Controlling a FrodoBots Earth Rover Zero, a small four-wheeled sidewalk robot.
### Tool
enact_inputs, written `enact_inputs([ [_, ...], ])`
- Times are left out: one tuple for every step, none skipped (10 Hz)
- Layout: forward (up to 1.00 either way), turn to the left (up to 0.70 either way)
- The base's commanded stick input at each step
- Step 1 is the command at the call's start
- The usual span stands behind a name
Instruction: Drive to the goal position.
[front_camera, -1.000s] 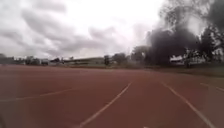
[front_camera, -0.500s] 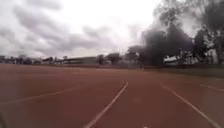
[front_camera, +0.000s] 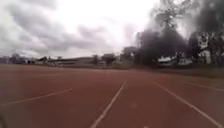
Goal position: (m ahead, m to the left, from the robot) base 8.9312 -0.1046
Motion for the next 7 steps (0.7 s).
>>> enact_inputs([
  [0.70,0.00],
  [0.70,0.00],
  [0.70,0.00],
  [0.70,0.00],
  [0.70,0.00],
  [0.70,0.00],
  [0.70,0.00],
])
